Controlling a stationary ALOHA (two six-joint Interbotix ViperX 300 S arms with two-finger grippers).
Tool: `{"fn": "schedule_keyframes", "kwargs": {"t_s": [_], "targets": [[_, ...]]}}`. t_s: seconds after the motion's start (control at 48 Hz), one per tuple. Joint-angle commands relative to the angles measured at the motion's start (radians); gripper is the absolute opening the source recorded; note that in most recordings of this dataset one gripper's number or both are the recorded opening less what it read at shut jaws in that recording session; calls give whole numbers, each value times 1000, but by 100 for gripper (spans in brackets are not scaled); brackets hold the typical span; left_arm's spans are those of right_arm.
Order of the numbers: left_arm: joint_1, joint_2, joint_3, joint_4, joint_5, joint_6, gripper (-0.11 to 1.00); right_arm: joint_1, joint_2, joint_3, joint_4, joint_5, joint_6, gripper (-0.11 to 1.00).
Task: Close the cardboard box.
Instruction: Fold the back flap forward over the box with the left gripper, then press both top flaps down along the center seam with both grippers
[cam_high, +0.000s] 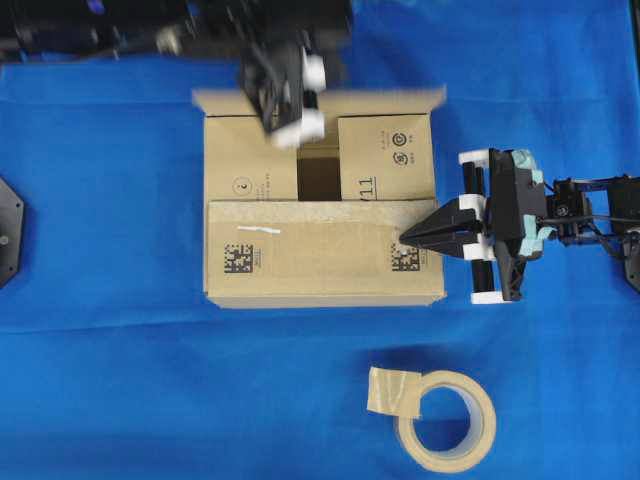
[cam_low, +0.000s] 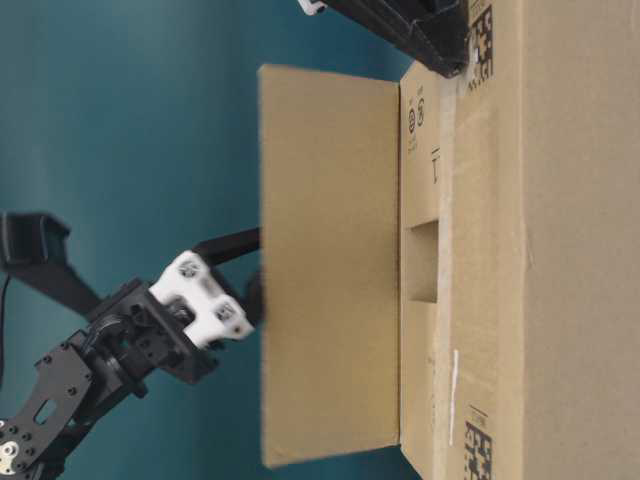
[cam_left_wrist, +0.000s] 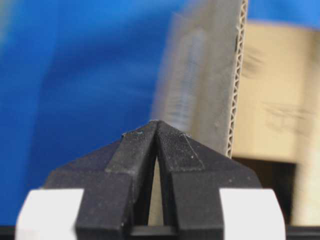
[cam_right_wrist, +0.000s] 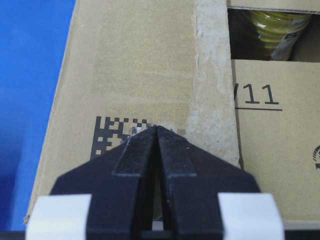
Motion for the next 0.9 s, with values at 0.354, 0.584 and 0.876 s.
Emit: {"fn": "schedule_keyframes", "kwargs": {"t_s": [0.354,0.584,0.876], "targets": [[-147,-34,57,3,-8,-63,0,2,-2,-14,-2,-18,-3,0],[-176,-32,170,2,-156,-117,0,2,-2,-14,-2,-21,-6,0],[-178,-63,258,3,-270,-175,0,-15,-2,-14,-3,-38,-8,0]]}}
